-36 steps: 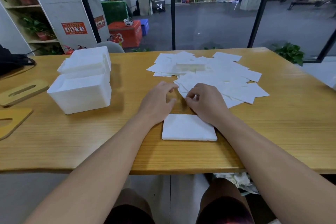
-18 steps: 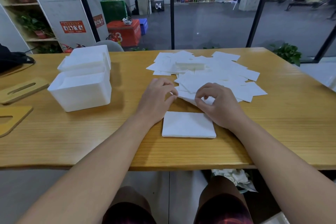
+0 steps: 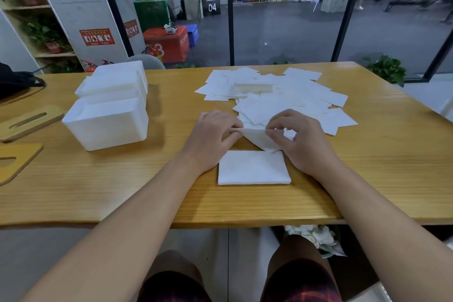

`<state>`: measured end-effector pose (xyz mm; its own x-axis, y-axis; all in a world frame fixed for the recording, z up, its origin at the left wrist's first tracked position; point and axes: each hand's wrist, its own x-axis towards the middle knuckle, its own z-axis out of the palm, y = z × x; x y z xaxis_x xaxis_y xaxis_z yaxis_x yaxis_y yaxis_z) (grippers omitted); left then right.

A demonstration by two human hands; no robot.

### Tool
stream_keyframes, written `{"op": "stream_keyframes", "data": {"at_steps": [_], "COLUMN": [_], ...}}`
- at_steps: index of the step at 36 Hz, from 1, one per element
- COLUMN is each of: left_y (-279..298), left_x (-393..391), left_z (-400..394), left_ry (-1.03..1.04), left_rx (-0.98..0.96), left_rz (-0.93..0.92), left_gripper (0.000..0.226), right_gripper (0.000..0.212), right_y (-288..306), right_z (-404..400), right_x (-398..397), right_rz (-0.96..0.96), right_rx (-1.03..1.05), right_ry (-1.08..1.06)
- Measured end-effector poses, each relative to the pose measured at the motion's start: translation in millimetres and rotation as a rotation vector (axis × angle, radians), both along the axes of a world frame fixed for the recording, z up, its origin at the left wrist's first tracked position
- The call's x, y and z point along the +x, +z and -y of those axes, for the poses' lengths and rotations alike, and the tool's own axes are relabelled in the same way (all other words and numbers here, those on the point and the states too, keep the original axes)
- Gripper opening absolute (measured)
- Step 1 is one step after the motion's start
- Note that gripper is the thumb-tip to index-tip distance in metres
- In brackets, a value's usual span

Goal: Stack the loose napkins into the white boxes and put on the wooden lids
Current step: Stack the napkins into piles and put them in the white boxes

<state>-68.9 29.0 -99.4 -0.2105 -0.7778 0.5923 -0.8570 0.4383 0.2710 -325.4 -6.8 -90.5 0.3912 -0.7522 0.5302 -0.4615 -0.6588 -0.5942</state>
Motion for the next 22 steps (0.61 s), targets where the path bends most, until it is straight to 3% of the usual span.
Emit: {"op": "stream_keyframes", "data": {"at_steps": [10,13,16,22], "left_y": [8,13,17,14], "left_x": [5,1,0,10], "left_z": [-15,-27,-38,-45], "left_ry": [0.031,-0.031,-0.139,-0.159], "left_rx": [-0.001,0.025,0.176,0.420], "left_rz": [-0.267,-0.463,-0.651,-0.581], "left_gripper": [0.015,0.013,0.013,0.037], "right_gripper": [0.014,0.011,0.011,0.016], "right_y": [5,8,11,6], "right_z": [-14,-22,-27,-30], "right_x": [-2,-7,-14,-19], "right_rz": [0.124,0.257,0.344,0.139], "right_rx": [0.026,0.082,0.212,0.343], "right_ry": [-0.030,0.018,0.075,0.061]}}
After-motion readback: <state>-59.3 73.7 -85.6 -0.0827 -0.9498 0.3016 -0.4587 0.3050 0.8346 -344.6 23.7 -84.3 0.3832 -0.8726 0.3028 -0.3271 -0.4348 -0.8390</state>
